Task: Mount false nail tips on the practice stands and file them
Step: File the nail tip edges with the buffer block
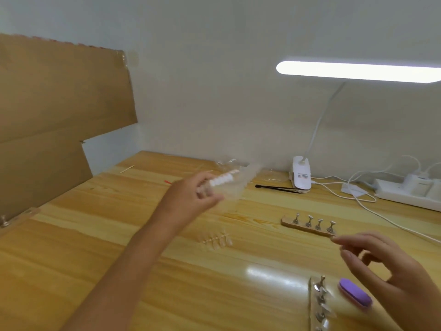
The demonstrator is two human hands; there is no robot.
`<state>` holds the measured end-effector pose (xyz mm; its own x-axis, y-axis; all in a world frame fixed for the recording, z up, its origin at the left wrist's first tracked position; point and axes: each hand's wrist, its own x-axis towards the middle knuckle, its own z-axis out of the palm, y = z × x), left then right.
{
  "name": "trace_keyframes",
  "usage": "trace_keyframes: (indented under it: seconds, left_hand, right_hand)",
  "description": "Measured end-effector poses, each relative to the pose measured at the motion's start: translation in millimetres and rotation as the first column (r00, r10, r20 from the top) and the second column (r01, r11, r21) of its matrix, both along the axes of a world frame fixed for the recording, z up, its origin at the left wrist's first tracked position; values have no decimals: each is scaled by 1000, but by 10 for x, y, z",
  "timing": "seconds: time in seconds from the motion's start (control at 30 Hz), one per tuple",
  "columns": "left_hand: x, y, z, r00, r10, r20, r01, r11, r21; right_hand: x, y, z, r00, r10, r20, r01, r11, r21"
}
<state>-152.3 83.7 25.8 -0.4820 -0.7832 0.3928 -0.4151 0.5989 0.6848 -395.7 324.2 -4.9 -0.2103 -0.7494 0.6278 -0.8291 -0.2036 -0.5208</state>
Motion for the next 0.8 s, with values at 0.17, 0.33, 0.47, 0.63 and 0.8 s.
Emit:
trace_keyframes:
  seconds: [0.17,0.33,0.47,0.63,0.8]
  left_hand:
    - [-444,707,-159,921,-355,160,386,886,-256]
    - [-511,1007,-254,862,-453,228,507,781,-366]
    - [-515,1045,-217,892,-400,212,448,714,-539]
    - [-510,1036,-177,913,-345,216,403,685,-607]
    - [-506,1041,-167,922,-292,254,386,642,-662]
  right_hand:
    - [199,40,59,998,-53,39,58,988,-140]
    - [286,76,69,997,-70,-37,64,988,-144]
    - [343,68,43,988,-72,-139,58,993,-98]
    - [426,20,49,982,-80,-172,70,995,-68]
    - [521,-19,59,982,-83,-172,70,994,-80]
